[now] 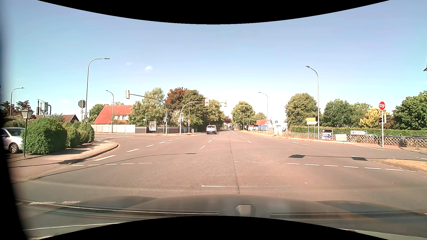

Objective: Follow the waypoints while adhering to traffic rules and regulations

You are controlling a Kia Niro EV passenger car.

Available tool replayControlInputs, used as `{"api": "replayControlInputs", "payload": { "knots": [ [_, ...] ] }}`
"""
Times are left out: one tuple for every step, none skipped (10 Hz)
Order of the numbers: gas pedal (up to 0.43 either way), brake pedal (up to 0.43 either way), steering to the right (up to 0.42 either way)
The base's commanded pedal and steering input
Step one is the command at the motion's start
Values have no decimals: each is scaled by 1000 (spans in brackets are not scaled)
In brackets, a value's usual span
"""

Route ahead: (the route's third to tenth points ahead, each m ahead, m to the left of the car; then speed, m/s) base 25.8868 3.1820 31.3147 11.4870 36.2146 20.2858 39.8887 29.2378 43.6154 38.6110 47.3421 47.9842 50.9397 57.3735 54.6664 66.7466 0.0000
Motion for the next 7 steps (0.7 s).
{"api": "replayControlInputs", "payload": {
  "knots": [
    [0,323,8],
    [0,323,8],
    [0,323,8],
    [0,323,8],
    [0,323,8],
    [0,323,8],
    [0,329,8]
  ]
}}
